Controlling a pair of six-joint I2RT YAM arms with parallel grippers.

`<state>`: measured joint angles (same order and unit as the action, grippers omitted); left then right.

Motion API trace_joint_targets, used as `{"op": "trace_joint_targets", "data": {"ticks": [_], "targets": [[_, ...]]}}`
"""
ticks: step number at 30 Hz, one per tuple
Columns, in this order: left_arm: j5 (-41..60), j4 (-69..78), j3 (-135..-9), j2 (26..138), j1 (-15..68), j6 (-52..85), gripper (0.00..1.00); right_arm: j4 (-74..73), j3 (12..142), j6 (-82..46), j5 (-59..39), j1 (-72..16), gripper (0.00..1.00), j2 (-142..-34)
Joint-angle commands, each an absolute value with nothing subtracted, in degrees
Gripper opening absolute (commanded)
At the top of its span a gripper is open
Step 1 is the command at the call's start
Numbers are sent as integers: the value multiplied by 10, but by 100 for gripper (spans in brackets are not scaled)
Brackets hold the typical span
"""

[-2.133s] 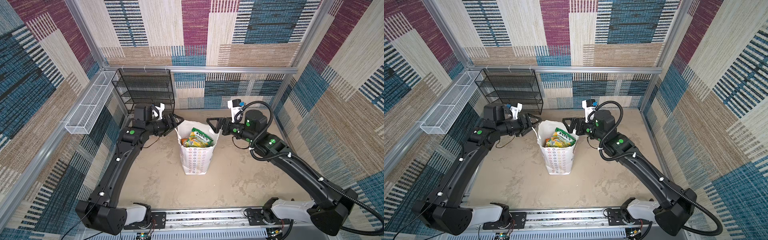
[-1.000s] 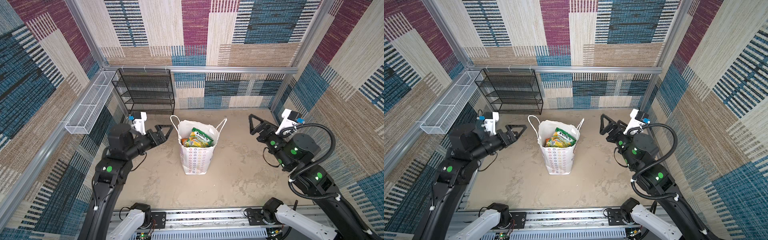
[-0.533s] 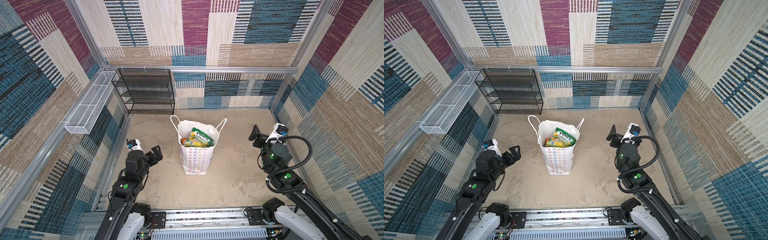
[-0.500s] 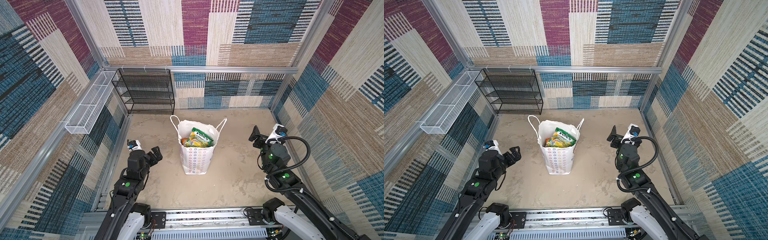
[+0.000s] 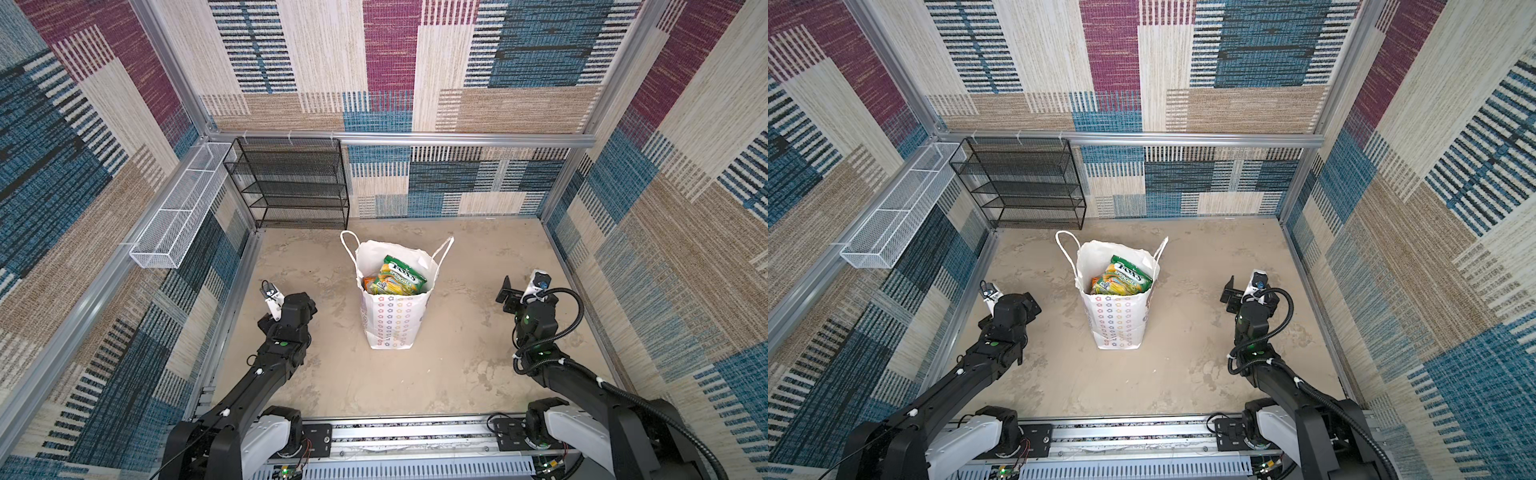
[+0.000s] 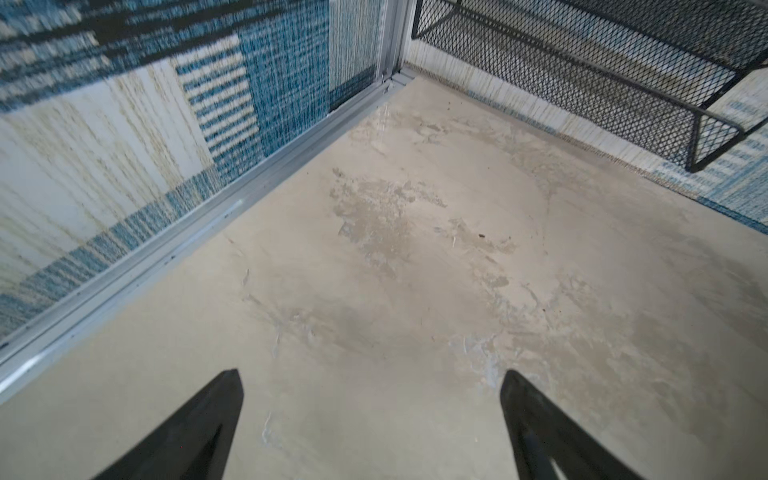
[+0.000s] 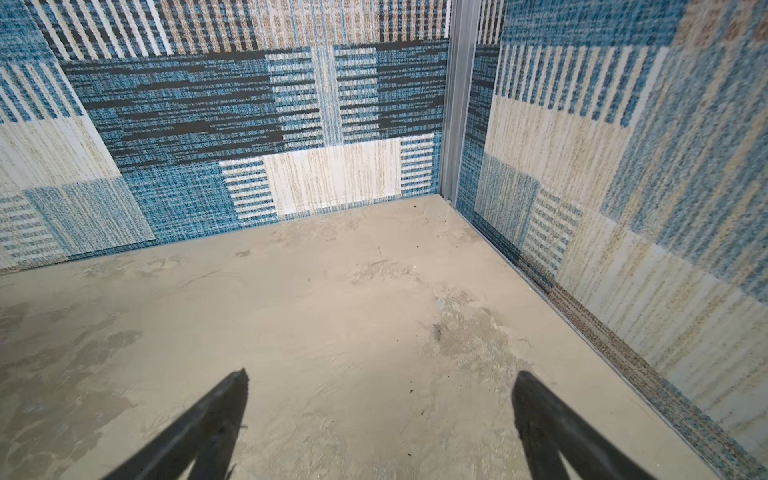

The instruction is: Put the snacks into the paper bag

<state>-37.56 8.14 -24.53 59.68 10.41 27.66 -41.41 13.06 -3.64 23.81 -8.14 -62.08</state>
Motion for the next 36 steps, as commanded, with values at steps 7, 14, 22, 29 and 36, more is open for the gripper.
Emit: {"op": "trace_joint_targets", "data": {"ticks": [7,14,22,29,36], "targets": [[-439,506,-183,776,120,1,100,-539,94,-6,132,-39,100,-688],[-347,479,-245,860,107,-33,95,-631,87,5,38,-4,100,-729],[-267,518,-214,851,68,-12,99,-797,43,-17,-20,33,100,-795],[-155,521,-226,890,19,6,100,-847,33,-43,-54,65,100,-828],[-145,482,-233,878,13,16,100,-821,48,-42,-57,64,100,-829]]}}
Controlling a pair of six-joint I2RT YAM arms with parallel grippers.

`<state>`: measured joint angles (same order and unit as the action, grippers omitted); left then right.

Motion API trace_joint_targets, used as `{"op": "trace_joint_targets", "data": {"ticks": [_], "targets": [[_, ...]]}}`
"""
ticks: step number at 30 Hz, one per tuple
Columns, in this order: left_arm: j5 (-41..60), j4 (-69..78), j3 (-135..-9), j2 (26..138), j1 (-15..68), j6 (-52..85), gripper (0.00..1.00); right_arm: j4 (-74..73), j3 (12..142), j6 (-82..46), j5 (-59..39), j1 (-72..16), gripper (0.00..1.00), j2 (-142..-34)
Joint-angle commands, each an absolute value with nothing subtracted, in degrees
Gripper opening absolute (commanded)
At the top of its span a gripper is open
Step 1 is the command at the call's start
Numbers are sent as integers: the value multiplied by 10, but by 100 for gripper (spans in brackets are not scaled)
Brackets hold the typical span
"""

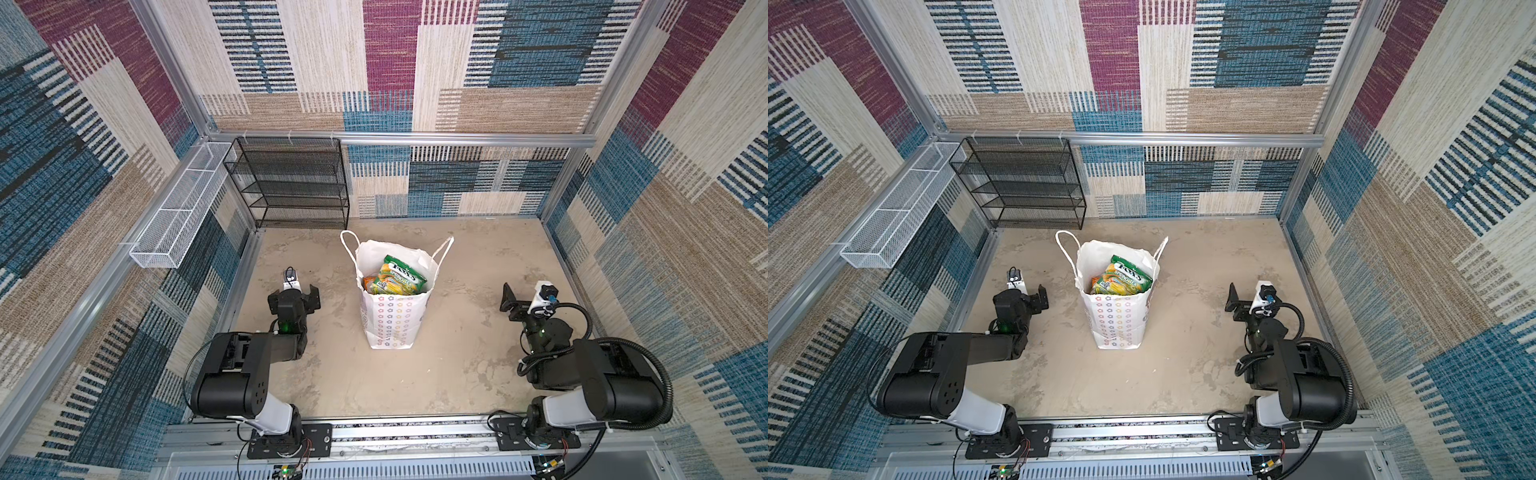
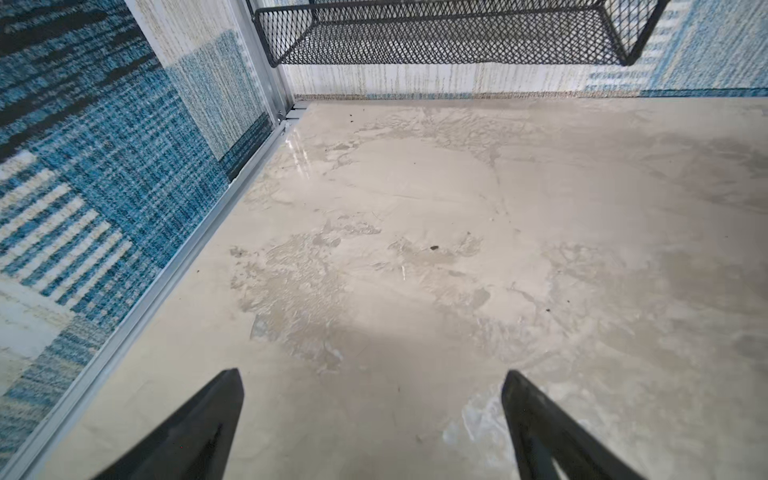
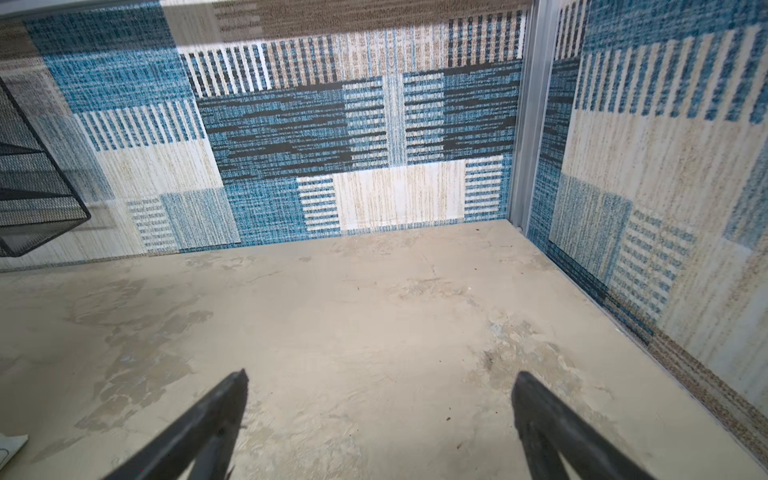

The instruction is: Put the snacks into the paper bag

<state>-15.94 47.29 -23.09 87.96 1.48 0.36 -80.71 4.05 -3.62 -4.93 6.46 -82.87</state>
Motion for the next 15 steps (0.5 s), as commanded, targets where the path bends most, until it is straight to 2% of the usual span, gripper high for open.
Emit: {"op": "trace_joint_targets", "data": {"ticks": [1,3,5,15], "targets": [[-146,503,-227,883,13,13,100,-813,54,-40,-58,64,100,-832],[-145,491,-229,878,14,14,100,-769,84,-26,-70,56,100,-838],[-146,505,-226,882,14,12,100,-752,120,11,-124,43,100,-889],[-144,502,-227,881,15,14,100,-733,125,13,-156,52,100,-887]]}}
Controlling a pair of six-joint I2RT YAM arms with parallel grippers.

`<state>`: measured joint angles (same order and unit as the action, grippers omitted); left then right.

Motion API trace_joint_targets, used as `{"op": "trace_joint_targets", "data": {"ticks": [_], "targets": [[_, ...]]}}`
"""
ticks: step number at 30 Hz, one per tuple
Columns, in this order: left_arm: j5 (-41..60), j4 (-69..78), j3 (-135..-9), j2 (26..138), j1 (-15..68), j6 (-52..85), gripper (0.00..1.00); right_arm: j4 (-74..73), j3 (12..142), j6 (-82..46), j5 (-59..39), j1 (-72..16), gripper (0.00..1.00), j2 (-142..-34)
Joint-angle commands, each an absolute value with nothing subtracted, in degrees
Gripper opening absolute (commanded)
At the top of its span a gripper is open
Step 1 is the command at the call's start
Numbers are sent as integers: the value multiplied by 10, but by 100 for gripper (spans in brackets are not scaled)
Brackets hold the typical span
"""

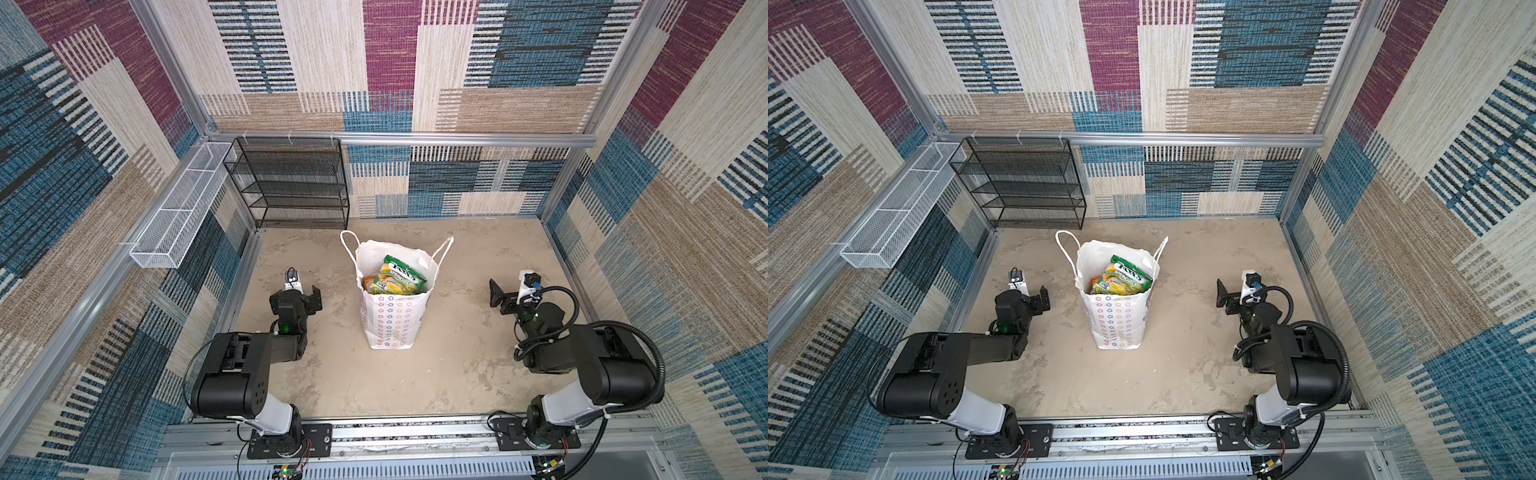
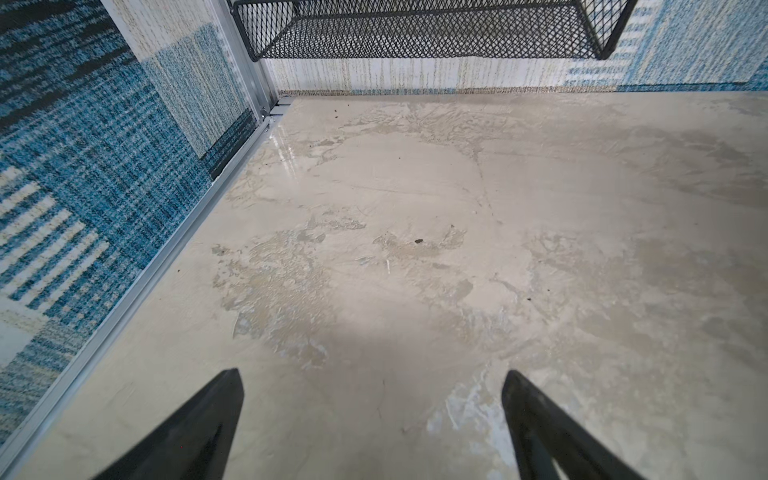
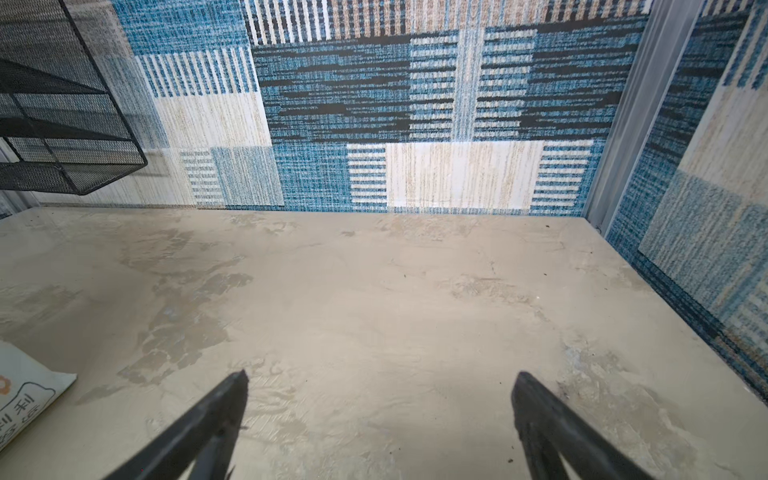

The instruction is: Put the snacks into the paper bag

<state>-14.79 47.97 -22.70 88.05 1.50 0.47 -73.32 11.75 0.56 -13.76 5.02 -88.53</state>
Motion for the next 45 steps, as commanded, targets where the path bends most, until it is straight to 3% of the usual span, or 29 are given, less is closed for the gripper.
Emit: {"op": "trace_joint_targets", "data": {"ticks": [1,45], "targets": [[-144,500,-227,880,14,14,100,-740,123,12,-156,52,100,-889],[-101,468,-246,884,-6,21,100,-721,132,20,-114,33,100,-887]]}}
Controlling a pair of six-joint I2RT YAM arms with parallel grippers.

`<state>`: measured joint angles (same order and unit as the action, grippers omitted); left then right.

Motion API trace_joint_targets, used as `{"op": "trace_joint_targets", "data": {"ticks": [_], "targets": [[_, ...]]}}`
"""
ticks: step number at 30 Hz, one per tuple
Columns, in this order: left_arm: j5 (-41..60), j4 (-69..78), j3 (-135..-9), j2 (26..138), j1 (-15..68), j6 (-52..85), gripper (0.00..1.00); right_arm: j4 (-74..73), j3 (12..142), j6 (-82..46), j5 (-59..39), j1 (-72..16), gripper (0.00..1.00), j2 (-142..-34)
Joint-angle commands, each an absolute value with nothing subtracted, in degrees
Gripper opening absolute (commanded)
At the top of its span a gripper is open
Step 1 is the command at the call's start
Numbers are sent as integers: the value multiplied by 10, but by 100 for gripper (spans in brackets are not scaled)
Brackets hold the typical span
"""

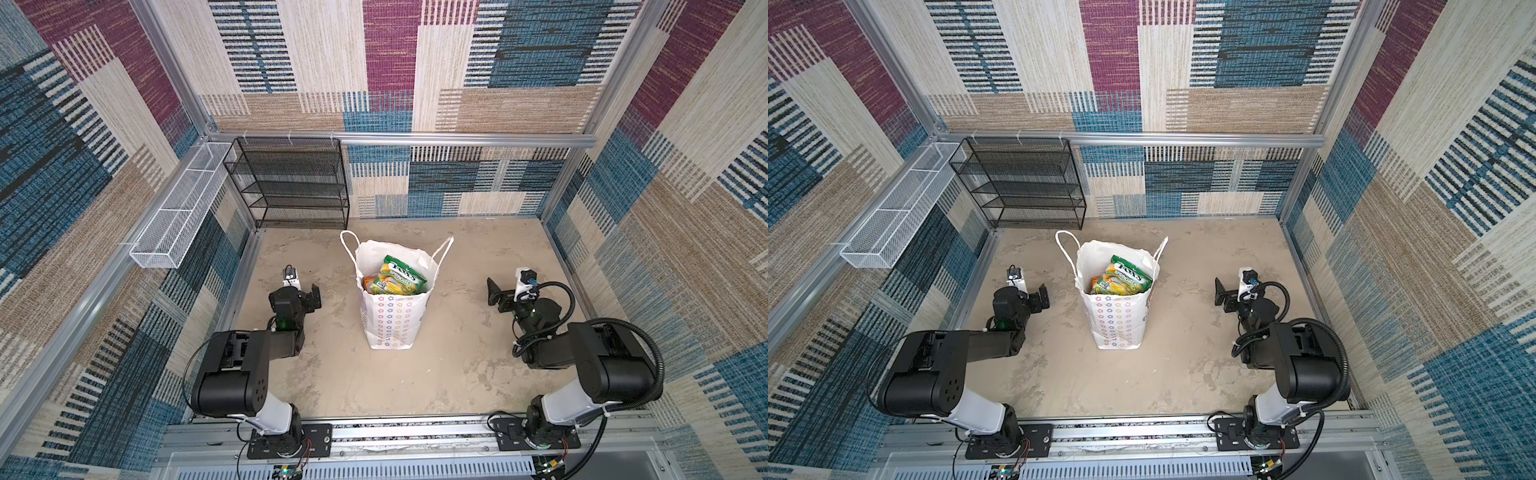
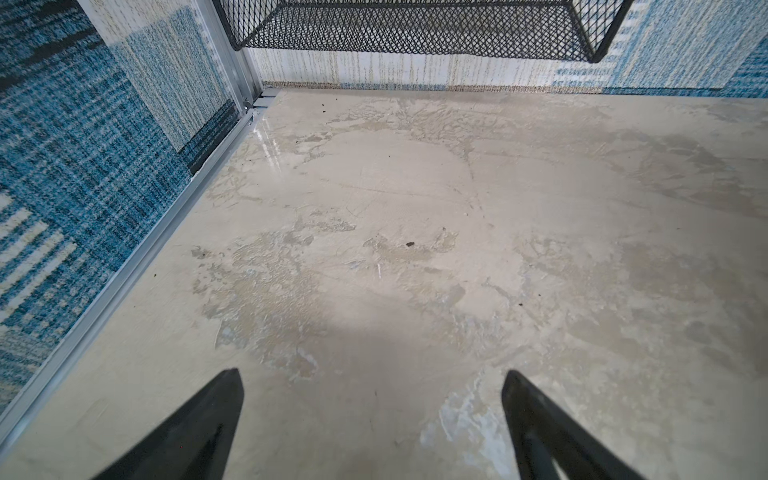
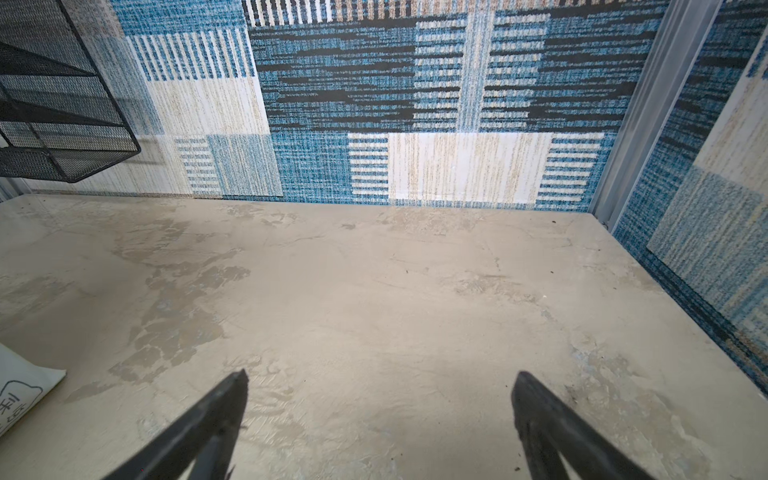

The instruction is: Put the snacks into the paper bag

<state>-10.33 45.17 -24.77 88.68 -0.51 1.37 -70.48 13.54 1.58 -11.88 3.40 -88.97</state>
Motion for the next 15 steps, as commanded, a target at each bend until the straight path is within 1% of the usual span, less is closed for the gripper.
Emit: {"op": "trace_joint_targets", "data": {"ticks": [1,5,7,15], "targets": [[-101,468,-245,884,-6,21,100,-721,131,21,-113,33,100,-886],[-101,469,-245,884,-6,21,100,-723,129,20,-112,32,100,-884],[-102,468,-245,885,-6,21,100,-709,137,13,-91,32,100,-885],[-99,476,-240,882,-6,20,100,-714,133,15,-85,28,100,-882]]}}
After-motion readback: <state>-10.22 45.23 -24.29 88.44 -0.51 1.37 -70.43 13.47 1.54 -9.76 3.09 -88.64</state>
